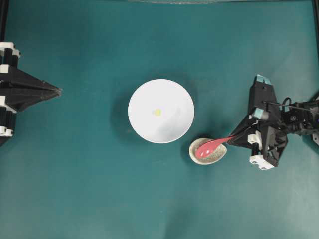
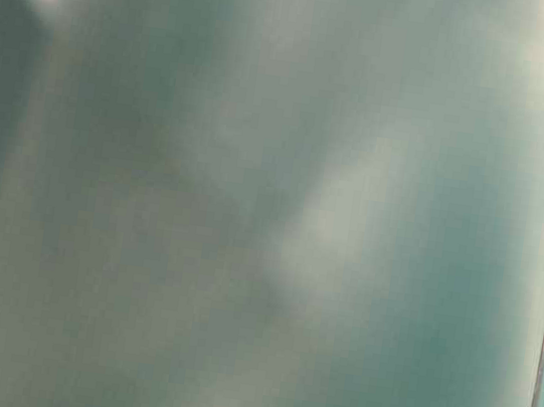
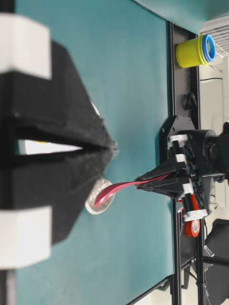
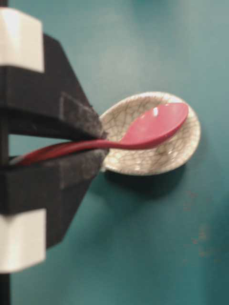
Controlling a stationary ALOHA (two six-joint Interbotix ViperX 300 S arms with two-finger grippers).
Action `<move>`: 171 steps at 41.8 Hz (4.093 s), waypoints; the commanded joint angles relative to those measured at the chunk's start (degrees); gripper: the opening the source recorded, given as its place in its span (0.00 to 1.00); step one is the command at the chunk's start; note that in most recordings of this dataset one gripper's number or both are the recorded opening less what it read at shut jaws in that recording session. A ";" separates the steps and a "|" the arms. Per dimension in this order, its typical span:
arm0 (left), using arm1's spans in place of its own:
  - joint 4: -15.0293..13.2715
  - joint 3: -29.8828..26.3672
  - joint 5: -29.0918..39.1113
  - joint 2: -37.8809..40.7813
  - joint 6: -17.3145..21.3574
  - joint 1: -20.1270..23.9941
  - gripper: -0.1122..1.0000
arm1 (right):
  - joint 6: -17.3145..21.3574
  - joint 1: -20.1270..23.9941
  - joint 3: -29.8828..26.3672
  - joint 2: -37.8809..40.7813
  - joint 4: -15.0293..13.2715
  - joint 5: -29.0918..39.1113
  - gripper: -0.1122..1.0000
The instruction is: Scoop the yellow hexagonal prism block from the bowl with a spoon using the right arm.
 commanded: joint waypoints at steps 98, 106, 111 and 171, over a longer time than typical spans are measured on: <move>0.18 -0.62 -1.58 0.44 0.18 0.09 0.10 | -1.14 -1.14 12.57 0.88 -13.45 -37.71 0.58; 0.18 -0.62 -1.49 0.44 0.18 0.00 0.10 | -2.99 0.00 15.29 6.94 -12.92 -48.87 0.58; 0.18 -0.62 -1.41 0.44 0.09 0.00 0.10 | -4.83 1.23 16.00 11.34 -11.78 -54.76 0.58; -0.09 -0.53 -1.58 0.53 -1.93 3.60 0.10 | -8.79 12.83 16.17 29.27 1.76 -71.19 0.57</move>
